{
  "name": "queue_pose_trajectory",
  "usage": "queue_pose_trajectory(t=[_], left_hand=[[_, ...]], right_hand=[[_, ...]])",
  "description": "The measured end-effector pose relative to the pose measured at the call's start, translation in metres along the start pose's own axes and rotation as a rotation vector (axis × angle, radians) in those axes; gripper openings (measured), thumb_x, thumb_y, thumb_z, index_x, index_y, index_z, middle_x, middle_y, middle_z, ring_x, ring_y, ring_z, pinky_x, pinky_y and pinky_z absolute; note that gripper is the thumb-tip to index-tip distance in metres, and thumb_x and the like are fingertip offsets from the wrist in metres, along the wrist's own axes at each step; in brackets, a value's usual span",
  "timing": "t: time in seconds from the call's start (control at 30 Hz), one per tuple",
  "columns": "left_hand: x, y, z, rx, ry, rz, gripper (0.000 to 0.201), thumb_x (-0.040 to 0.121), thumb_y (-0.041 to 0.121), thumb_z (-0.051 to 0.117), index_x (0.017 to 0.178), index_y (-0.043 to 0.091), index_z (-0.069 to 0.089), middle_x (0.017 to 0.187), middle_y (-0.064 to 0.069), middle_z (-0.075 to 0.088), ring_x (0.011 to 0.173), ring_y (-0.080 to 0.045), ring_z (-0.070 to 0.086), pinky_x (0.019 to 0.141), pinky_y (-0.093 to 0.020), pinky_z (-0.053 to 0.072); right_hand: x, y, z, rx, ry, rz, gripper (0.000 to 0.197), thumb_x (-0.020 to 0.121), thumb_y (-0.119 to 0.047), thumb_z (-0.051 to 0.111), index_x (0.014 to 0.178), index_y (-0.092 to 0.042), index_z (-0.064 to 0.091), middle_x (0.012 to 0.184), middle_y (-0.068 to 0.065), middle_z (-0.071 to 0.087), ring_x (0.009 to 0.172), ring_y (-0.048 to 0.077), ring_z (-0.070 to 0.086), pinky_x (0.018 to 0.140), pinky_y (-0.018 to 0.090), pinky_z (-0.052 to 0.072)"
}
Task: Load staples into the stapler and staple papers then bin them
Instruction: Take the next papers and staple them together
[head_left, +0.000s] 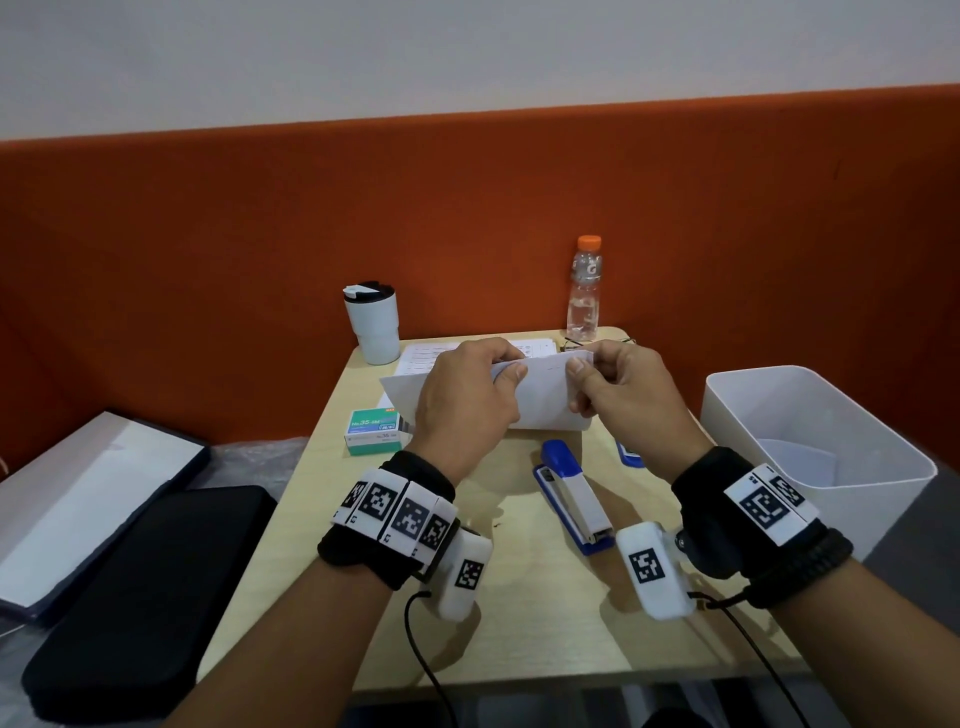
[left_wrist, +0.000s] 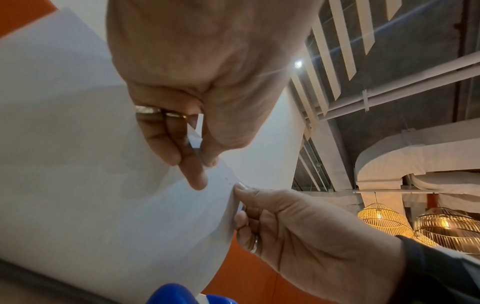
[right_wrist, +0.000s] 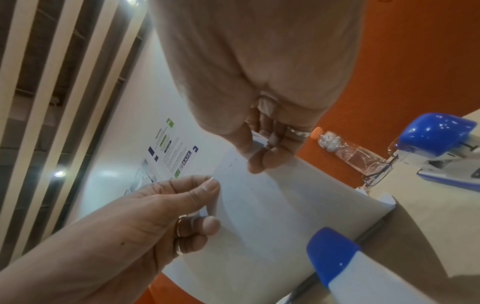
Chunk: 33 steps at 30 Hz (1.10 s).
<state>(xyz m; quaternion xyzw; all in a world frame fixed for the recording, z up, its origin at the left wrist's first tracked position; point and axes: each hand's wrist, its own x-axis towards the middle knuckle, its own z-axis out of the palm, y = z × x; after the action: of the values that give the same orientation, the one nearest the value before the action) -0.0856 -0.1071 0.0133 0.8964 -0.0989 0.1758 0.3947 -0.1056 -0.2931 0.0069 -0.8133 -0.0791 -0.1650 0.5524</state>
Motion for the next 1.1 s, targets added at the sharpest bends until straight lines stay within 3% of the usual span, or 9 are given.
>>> queue_pose_trajectory(t=[0.1, 0.2, 0.33, 0.43, 0.53, 0.7, 0.83, 0.93, 1.1], left_hand=[[-0.002, 0.001, -0.001, -0.004, -0.003, 0.001, 0.016, 0.096, 0.038, 0.070, 0.111, 0.033, 0.072, 0.108, 0.011, 0.069, 0.088, -0.016, 0.073, 0.082, -0.039, 0.064], [-0.008, 0.006, -0.004, 0.004, 0.000, 0.045, 0.015, 0.090, 0.033, 0.079, 0.105, 0.033, 0.076, 0.103, 0.014, 0.071, 0.083, -0.010, 0.071, 0.082, -0.037, 0.062], [-0.024, 0.007, -0.005, 0.168, 0.119, 0.256, 0.013, 0.086, 0.021, 0.081, 0.098, 0.028, 0.082, 0.099, 0.010, 0.074, 0.088, -0.010, 0.068, 0.075, -0.035, 0.061], [-0.033, 0.006, -0.003, 0.233, 0.207, 0.432, 0.012, 0.084, 0.014, 0.081, 0.094, 0.022, 0.083, 0.089, 0.008, 0.073, 0.073, -0.012, 0.067, 0.060, -0.031, 0.058], [-0.035, 0.007, -0.004, 0.258, 0.256, 0.505, 0.010, 0.085, 0.013, 0.082, 0.092, 0.019, 0.084, 0.089, 0.006, 0.073, 0.067, -0.013, 0.068, 0.056, -0.026, 0.056], [-0.033, 0.008, -0.005, 0.243, 0.257, 0.460, 0.010, 0.085, 0.013, 0.079, 0.090, 0.021, 0.082, 0.090, 0.008, 0.072, 0.071, -0.014, 0.068, 0.056, -0.034, 0.057], [-0.031, 0.013, -0.011, 0.198, 0.244, 0.364, 0.007, 0.093, 0.024, 0.074, 0.098, 0.025, 0.078, 0.097, 0.008, 0.075, 0.084, -0.012, 0.068, 0.068, -0.038, 0.059], [-0.025, 0.017, -0.019, 0.121, 0.226, 0.302, 0.009, 0.096, 0.027, 0.070, 0.104, 0.026, 0.076, 0.097, 0.008, 0.076, 0.086, -0.009, 0.065, 0.071, -0.031, 0.057], [-0.019, 0.021, -0.024, 0.128, 0.152, 0.244, 0.013, 0.097, 0.034, 0.069, 0.108, 0.028, 0.069, 0.098, 0.013, 0.067, 0.086, -0.006, 0.059, 0.062, -0.010, 0.036]], right_hand=[[-0.001, 0.001, 0.000, 0.011, 0.009, 0.003, 0.016, 0.108, -0.017, 0.058, 0.107, -0.012, 0.073, 0.082, 0.016, 0.074, 0.063, 0.002, 0.065, 0.065, 0.019, 0.058], [-0.001, 0.001, 0.000, 0.096, 0.018, 0.023, 0.007, 0.101, -0.008, 0.068, 0.104, -0.009, 0.075, 0.092, 0.013, 0.078, 0.084, 0.015, 0.075, 0.079, 0.028, 0.063], [-0.004, 0.005, 0.002, 0.153, 0.084, 0.008, 0.016, 0.089, 0.009, 0.069, 0.093, -0.006, 0.073, 0.104, 0.005, 0.080, 0.103, 0.015, 0.075, 0.091, 0.037, 0.063], [-0.010, 0.009, 0.004, 0.109, 0.105, -0.073, 0.022, 0.085, 0.015, 0.059, 0.083, -0.006, 0.066, 0.108, 0.003, 0.078, 0.109, 0.012, 0.072, 0.083, 0.035, 0.059], [-0.015, 0.012, 0.005, 0.062, 0.119, -0.147, 0.021, 0.083, 0.017, 0.059, 0.077, -0.003, 0.064, 0.110, 0.000, 0.077, 0.111, 0.012, 0.070, 0.075, 0.024, 0.049], [-0.017, 0.014, 0.005, 0.045, 0.104, -0.185, 0.026, 0.083, 0.016, 0.064, 0.077, -0.009, 0.066, 0.113, 0.002, 0.075, 0.114, 0.014, 0.069, 0.073, 0.015, 0.048], [-0.014, 0.009, 0.003, 0.162, 0.079, -0.170, 0.013, 0.095, 0.008, 0.068, 0.100, -0.004, 0.067, 0.106, 0.004, 0.077, 0.098, 0.008, 0.075, 0.079, 0.019, 0.057], [-0.011, 0.003, 0.002, 0.230, 0.087, -0.141, 0.014, 0.102, -0.002, 0.065, 0.115, -0.003, 0.066, 0.100, 0.006, 0.078, 0.092, 0.015, 0.078, 0.084, 0.027, 0.063], [-0.005, -0.005, 0.001, 0.248, 0.116, -0.123, 0.009, 0.103, -0.004, 0.065, 0.110, -0.005, 0.069, 0.092, 0.016, 0.078, 0.080, 0.025, 0.079, 0.077, 0.034, 0.066]])
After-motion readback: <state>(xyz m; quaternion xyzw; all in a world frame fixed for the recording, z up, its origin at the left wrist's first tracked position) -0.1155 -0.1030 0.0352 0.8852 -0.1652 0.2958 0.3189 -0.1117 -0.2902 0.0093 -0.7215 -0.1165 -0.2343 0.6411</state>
